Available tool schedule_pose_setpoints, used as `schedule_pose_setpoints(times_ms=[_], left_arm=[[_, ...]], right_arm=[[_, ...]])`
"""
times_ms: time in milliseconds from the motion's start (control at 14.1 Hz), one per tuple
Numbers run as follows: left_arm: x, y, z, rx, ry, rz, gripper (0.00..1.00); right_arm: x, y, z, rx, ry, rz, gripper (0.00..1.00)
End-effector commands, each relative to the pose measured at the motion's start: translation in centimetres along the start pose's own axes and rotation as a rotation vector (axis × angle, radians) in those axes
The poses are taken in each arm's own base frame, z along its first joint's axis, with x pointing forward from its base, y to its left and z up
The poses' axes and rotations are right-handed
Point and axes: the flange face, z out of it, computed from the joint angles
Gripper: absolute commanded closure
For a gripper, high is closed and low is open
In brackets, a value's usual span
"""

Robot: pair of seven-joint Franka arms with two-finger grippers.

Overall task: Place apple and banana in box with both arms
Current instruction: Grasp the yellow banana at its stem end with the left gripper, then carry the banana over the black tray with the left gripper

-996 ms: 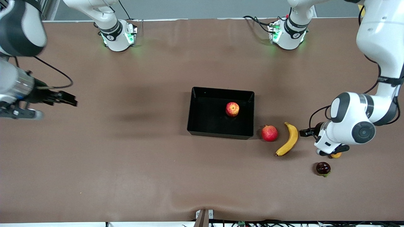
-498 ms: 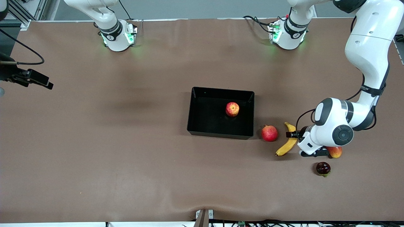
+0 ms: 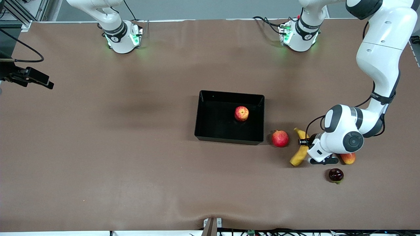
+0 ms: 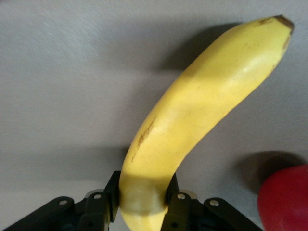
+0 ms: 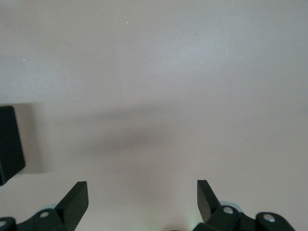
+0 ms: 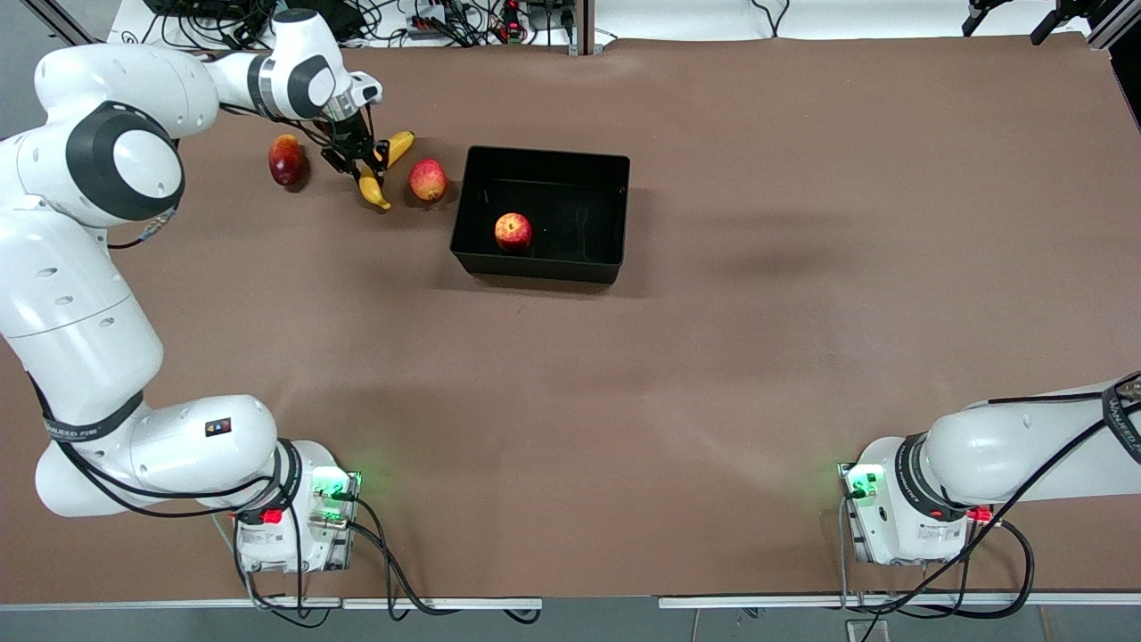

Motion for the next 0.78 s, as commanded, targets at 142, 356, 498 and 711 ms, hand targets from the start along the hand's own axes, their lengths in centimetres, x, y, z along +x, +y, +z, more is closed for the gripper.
schedule_pose_setpoints(times_ms=[142,356,498,711], left_arm=[[-3.0,2.3,-10.8,0.064,0.031,0.031,1.0],[-5.1,7.5,-14.7,0.057,0.062,0.025,1.0],[-6.5,12.5,-15.7,0.025,0.078,-0.043,1.0],[-8.0,20.3,-15.5,-0.025,0.074,-0.136,1.0]], right_arm=[[-1.5,-0.5,-1.8,-0.051,0.027,-0.017,0.0],[-1.5,-0.9,-1.9,-0.049,0.031,-0.028,0.0],[-1.4,-1.0,-1.8,-0.042,0.026,-0.041,0.0],[-1.3,-1.1,-1.8,-0.041,0.029,-0.082,0.0]])
